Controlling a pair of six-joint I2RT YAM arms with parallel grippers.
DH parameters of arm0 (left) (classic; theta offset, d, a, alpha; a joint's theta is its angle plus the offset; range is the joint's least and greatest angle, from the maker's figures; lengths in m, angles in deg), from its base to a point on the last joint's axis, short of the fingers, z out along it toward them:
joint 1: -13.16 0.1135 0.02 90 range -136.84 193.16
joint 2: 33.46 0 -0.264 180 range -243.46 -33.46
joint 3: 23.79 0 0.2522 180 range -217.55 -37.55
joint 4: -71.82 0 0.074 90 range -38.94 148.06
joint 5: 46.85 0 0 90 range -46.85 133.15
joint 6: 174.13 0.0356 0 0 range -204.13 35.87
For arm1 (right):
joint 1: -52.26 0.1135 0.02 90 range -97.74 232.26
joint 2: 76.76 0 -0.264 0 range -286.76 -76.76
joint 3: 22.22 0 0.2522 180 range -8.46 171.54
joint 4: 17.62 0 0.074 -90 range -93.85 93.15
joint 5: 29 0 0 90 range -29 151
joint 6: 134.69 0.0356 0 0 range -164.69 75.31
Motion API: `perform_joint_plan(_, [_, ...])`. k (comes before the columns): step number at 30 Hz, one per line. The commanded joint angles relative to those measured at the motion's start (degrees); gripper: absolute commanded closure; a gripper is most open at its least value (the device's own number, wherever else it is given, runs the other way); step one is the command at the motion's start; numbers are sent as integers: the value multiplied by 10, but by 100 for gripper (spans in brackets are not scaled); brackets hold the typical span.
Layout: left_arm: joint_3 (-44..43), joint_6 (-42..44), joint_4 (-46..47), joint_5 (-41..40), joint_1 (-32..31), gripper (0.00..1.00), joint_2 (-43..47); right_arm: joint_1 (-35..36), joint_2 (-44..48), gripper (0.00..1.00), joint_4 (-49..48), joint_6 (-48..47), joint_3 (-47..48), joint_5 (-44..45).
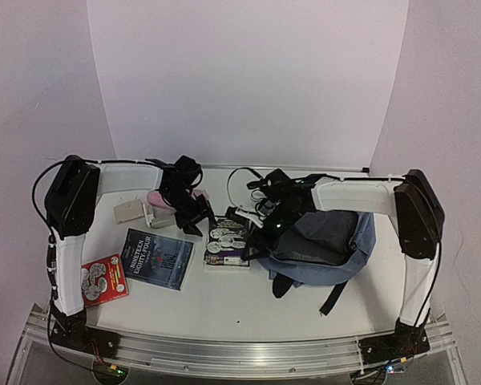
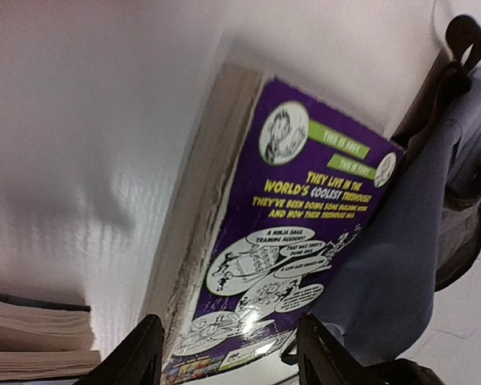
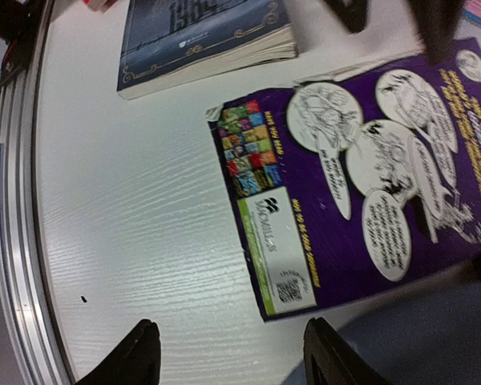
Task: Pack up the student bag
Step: Move the book to the center of the board, then pick up the book from the center of the board.
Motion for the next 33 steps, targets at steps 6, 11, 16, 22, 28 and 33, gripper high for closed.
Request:
perform_joint_plan(6, [-10, -47, -10, -18, -23, 30, -20, -9, 6, 39, -66, 89, -44, 26])
perform_joint_plan(11, [-7, -45, -5, -8, -26, 31, -45, -9, -42, 39, -84, 106, -23, 43])
perform_joint_plan(16, [-8, -44, 13, 3, -35, 36, -58, -9, -82, 40, -91, 112, -12, 50])
perform_joint_plan(22, [-5, -31, 63, 19, -51, 59, -27, -9, -105, 40, -91, 109, -4, 43])
perform_joint_plan(28, [27, -35, 108, 16, -57, 91, 43, -9, -82, 37, -90, 113, 3, 19])
perform_joint_plan(33, [31, -34, 94, 5, -53, 100, 73, -15, -23, 27, -90, 109, 0, 7])
